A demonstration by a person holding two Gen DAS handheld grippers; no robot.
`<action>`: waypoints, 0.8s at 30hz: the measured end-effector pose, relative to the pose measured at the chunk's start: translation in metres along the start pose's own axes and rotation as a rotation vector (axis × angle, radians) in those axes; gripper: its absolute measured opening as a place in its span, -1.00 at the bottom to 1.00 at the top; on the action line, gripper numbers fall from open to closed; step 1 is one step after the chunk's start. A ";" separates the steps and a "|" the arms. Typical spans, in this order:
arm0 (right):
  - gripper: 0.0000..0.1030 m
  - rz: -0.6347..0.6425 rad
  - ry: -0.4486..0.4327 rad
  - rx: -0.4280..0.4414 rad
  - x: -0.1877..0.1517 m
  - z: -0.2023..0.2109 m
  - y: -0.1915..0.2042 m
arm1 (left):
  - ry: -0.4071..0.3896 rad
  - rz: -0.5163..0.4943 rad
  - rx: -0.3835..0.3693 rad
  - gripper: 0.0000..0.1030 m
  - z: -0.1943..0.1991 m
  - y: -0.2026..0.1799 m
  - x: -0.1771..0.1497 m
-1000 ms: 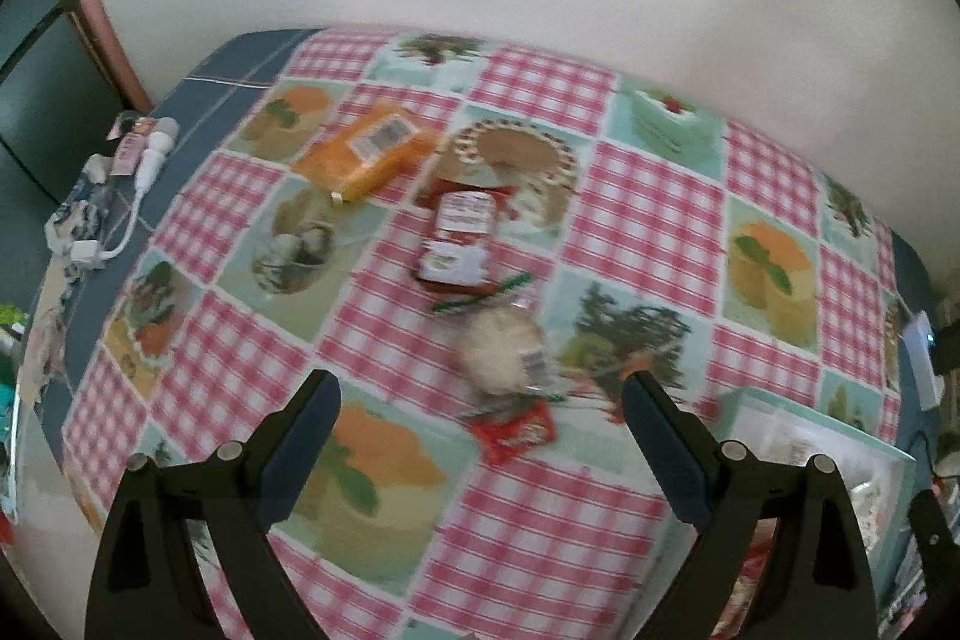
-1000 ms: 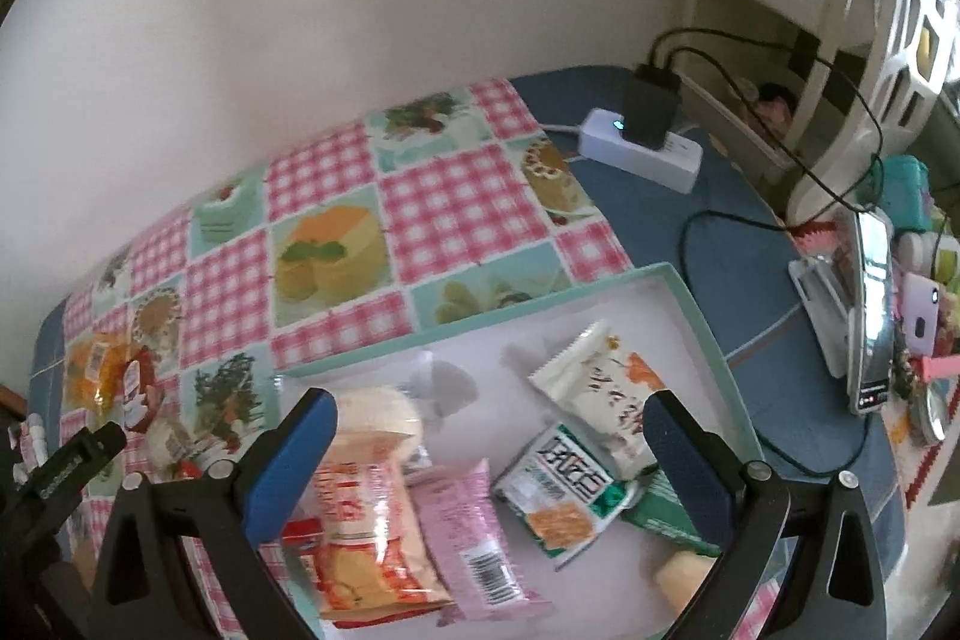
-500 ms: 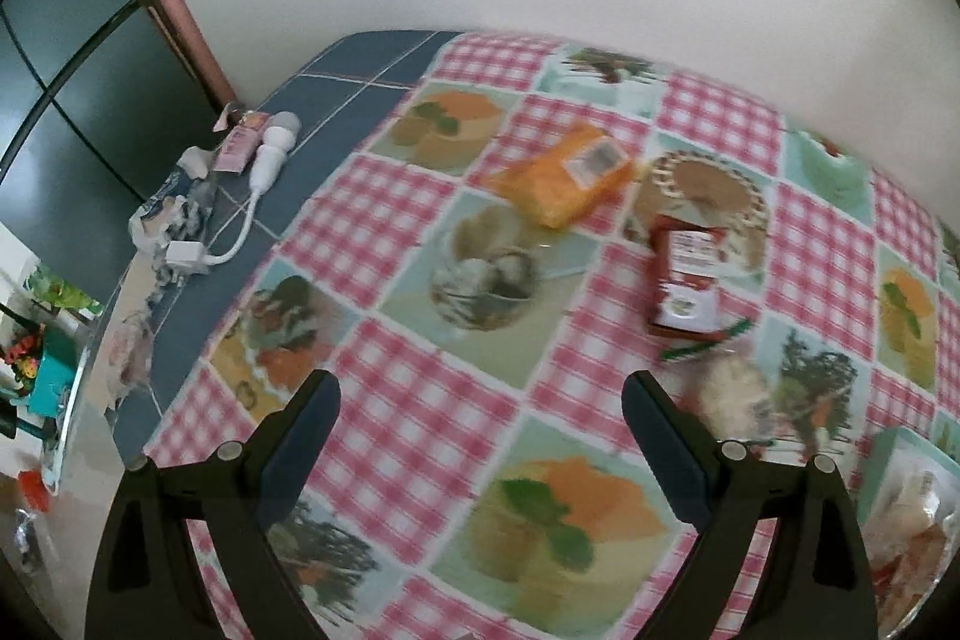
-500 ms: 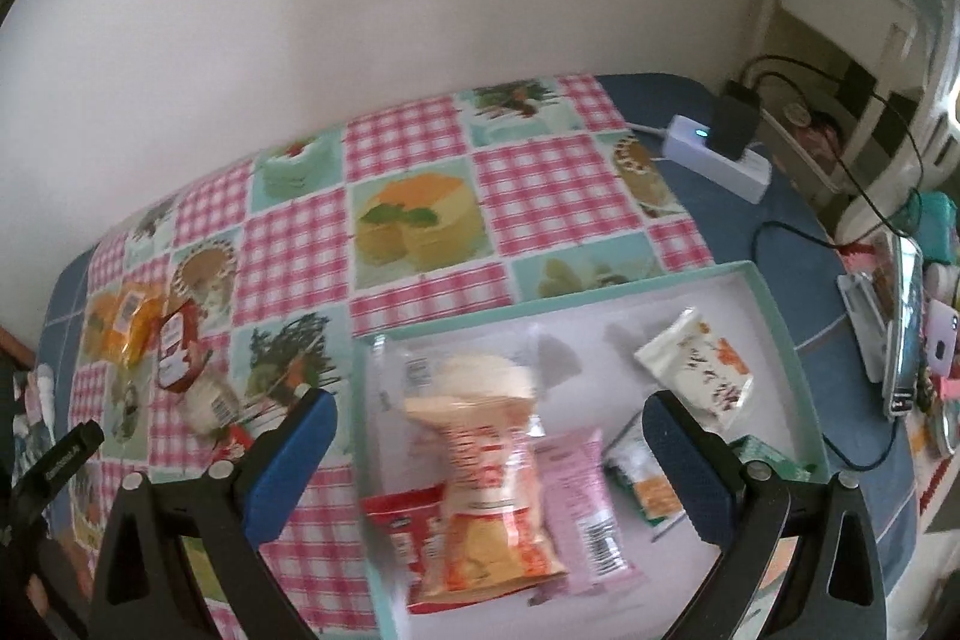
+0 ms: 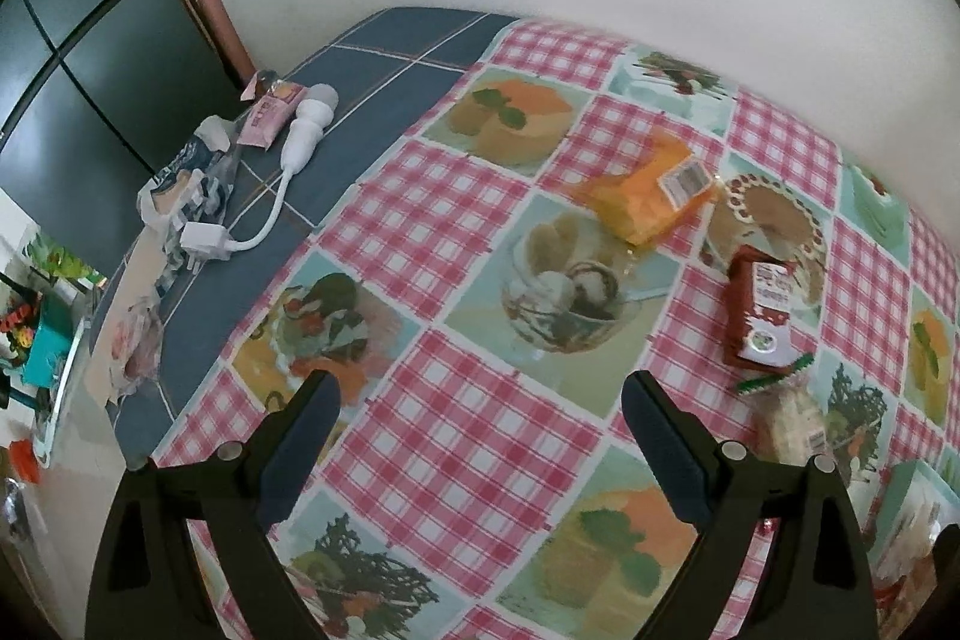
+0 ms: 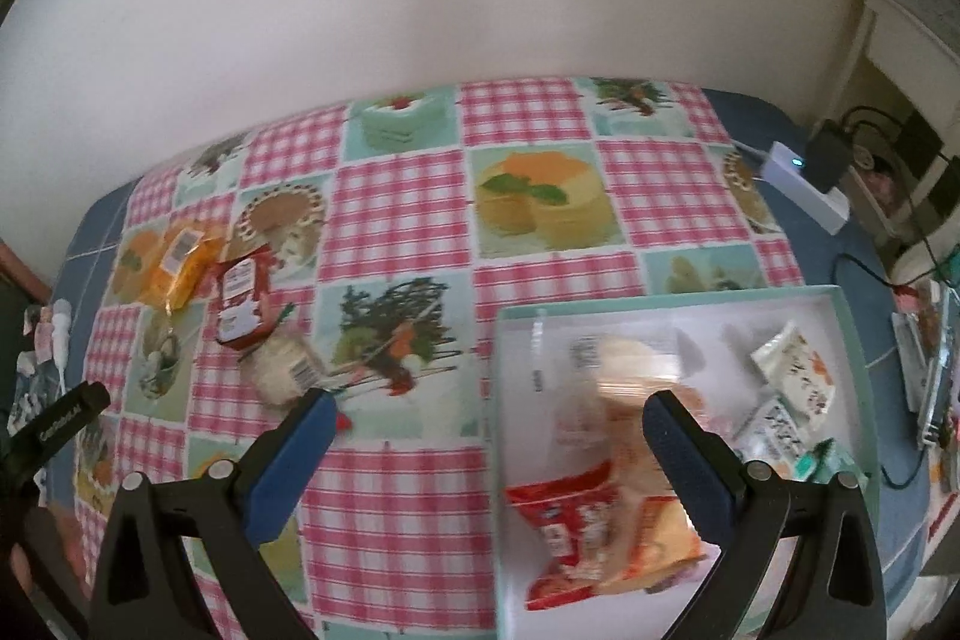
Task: Organize snacks
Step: 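Move both tools back over the remaining snacks on the cloth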
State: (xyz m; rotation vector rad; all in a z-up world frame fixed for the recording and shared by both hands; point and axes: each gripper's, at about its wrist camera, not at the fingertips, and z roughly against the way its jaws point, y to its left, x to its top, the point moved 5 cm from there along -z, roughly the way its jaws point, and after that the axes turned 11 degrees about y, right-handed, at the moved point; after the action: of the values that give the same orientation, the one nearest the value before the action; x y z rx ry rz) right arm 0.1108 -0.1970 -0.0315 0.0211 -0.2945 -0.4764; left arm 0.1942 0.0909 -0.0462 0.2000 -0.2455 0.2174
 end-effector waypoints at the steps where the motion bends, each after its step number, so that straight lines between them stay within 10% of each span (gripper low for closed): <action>1: 1.00 0.003 0.001 0.005 0.000 -0.002 0.003 | 0.003 0.005 0.000 0.85 -0.002 0.003 0.002; 24: 1.00 0.095 0.118 0.053 -0.003 -0.070 0.061 | 0.127 -0.040 -0.060 0.85 -0.051 -0.018 0.012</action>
State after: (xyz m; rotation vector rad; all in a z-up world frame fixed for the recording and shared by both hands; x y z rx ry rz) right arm 0.1559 -0.1453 -0.0941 0.0867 -0.1915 -0.3718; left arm 0.2209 0.0876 -0.0947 0.1309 -0.1217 0.1818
